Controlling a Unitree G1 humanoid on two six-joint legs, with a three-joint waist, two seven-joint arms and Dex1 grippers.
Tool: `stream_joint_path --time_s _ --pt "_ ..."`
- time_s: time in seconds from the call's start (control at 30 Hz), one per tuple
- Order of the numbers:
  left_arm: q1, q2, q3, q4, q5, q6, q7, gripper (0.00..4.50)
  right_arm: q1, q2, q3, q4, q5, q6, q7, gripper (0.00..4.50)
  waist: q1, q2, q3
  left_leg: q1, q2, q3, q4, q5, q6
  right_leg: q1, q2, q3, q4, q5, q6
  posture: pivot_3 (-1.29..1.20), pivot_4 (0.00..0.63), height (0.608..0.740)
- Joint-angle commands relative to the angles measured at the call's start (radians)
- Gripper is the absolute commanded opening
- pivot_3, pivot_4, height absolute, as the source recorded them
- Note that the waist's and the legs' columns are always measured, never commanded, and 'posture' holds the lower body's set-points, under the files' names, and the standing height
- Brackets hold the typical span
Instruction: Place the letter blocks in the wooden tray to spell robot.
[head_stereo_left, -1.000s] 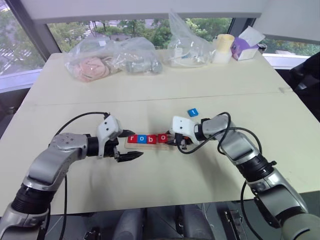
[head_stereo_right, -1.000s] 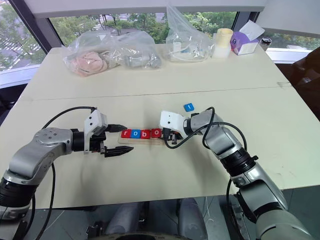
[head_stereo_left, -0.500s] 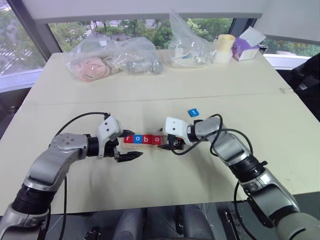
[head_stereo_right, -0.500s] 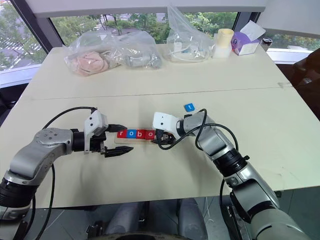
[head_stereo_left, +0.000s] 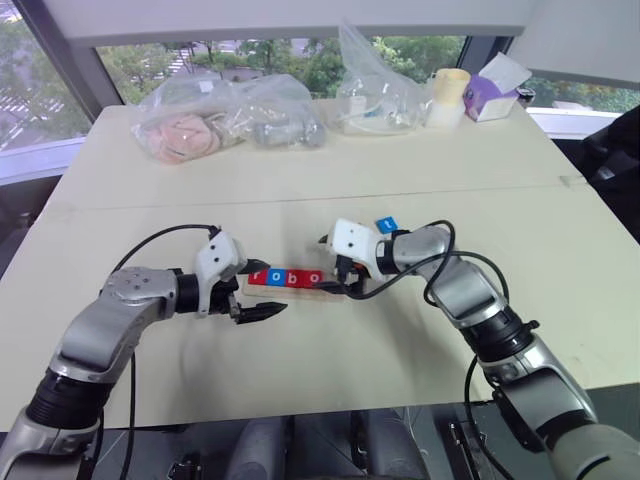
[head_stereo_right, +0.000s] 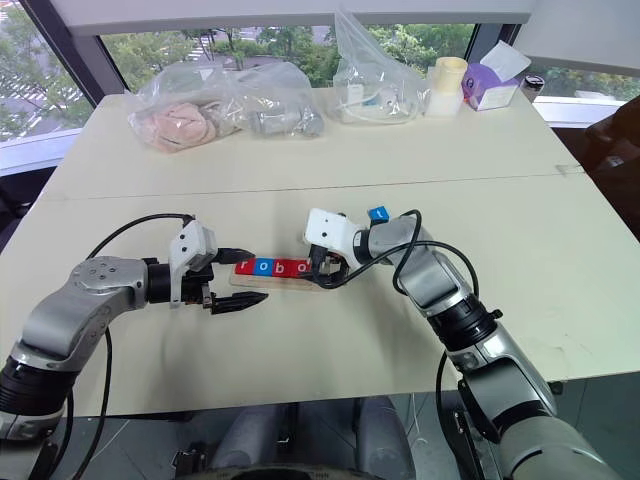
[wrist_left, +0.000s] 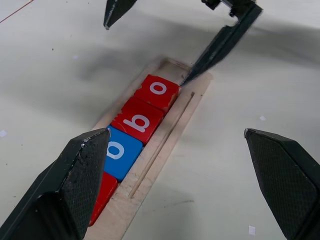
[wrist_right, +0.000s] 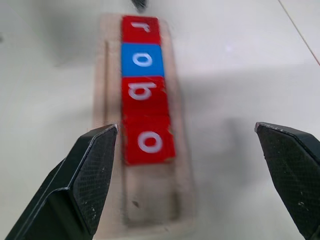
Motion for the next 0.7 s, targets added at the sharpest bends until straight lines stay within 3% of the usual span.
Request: stream_joint_path --time_s 0.03,0.2,0.4,0.53,0.7 --pt "-0.007 0.000 0.008 -0.011 -0.004 -0.011 -0.002 4.50 0.006 0.016 -0.015 -0.037 0.004 0.011 -0.034 4.48 0.000 0.000 0.000 0.000 0.000 0.000 0.000 0.000 0.000 0.000 0.000 0.000 0.000 0.000 0.000 0.00 0.150 0.740" --pt "-0.018 -0.038 0.073 -0.050 -0.081 0.035 0.037 4.50 -0.002 0.034 -0.159 0.000 0.005 0.037 -0.213 4.48 0.003 0.000 0.000 0.000 0.000 0.000 0.000 0.000 0.000 0.000 0.000 0.000 0.000 0.000 0.000 0.00 0.150 0.740" --pt "-0.055 -0.104 0.125 -0.091 -0.151 0.082 0.124 4.50 0.068 0.137 -0.439 -0.157 0.090 0.276 -0.471 4.48 0.004 0.000 0.000 0.000 0.000 -0.001 0.000 0.000 0.000 0.000 0.000 0.000 0.000 0.002 0.003 0.00 0.150 0.740" --pt "-0.082 -0.128 0.099 -0.066 -0.129 0.056 0.147 4.50 0.115 0.165 -0.444 -0.154 0.089 0.313 -0.537 4.48 0.001 0.000 0.000 0.000 0.000 0.000 0.000 0.000 0.000 0.000 0.000 0.000 0.001 0.002 0.003 0.00 0.150 0.740" --pt "-0.122 -0.144 0.061 -0.016 -0.087 0.021 0.150 4.50 0.065 0.230 -0.460 -0.006 0.083 0.312 -0.647 4.48 -0.004 0.000 0.000 0.001 -0.001 0.001 -0.001 0.000 0.000 0.000 0.000 0.001 0.003 0.000 0.000 0.00 0.150 0.740"
